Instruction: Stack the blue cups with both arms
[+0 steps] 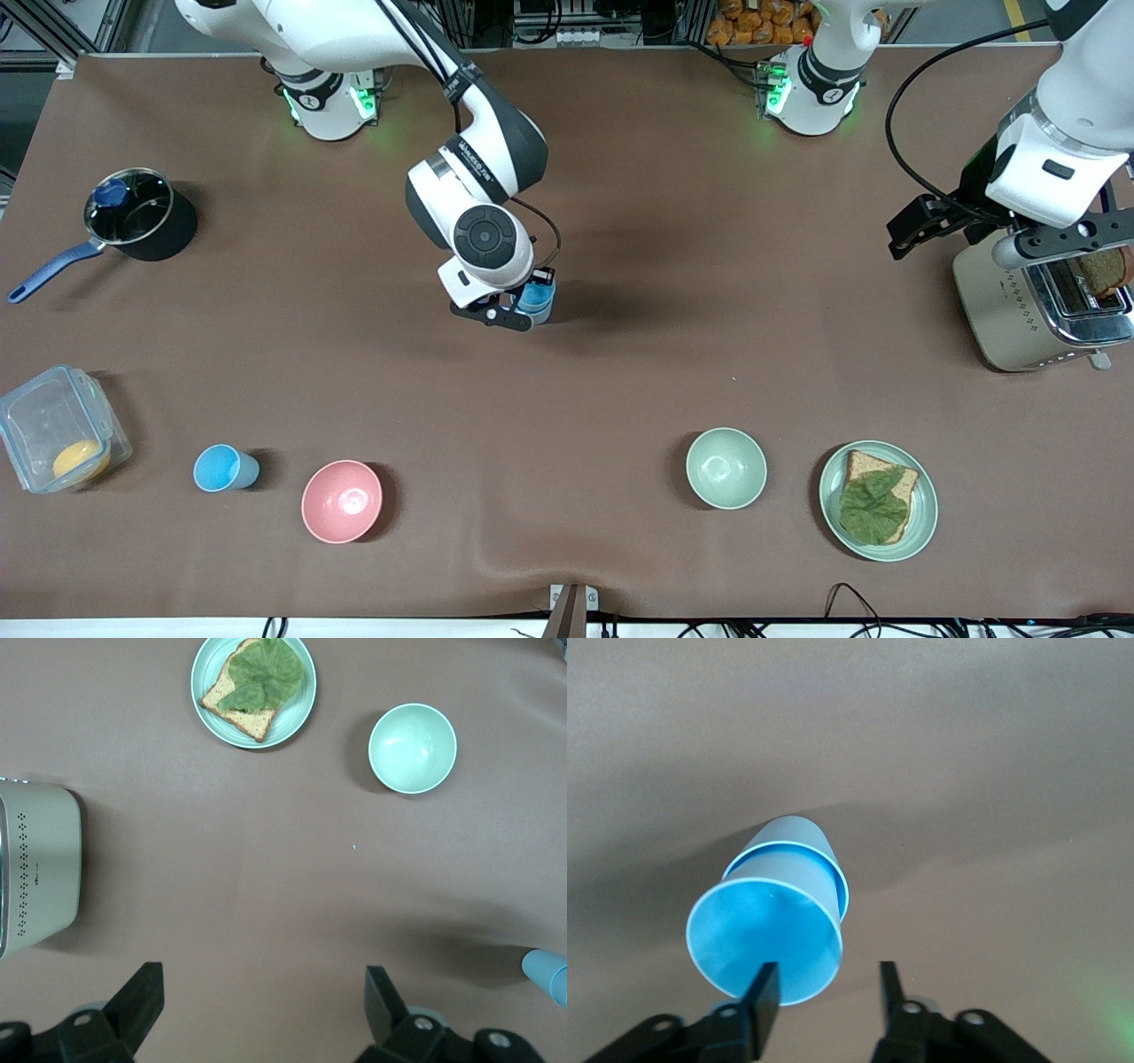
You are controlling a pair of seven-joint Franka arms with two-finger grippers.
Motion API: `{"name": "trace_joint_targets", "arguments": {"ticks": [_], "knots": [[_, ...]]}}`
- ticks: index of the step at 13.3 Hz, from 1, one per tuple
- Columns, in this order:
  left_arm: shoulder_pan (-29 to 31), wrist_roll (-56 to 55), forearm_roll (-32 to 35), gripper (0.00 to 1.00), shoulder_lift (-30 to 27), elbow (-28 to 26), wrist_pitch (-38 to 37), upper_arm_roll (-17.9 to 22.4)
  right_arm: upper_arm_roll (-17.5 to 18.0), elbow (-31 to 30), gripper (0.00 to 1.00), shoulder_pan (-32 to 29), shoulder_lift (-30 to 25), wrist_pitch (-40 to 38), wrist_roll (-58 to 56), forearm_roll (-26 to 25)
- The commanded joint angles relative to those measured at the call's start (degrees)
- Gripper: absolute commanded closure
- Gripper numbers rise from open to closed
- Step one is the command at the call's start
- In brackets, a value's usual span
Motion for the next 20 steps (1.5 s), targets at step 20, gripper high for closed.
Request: {"name": "trace_joint_targets", "arguments": {"ticks": [20], "knots": [[0.97, 2.15, -0.08, 0.00, -0.21, 2.54, -1.63, 0.36, -0.44, -13.10, 0.00, -37.64, -34.66, -13.88, -48.19, -11.96]]}}
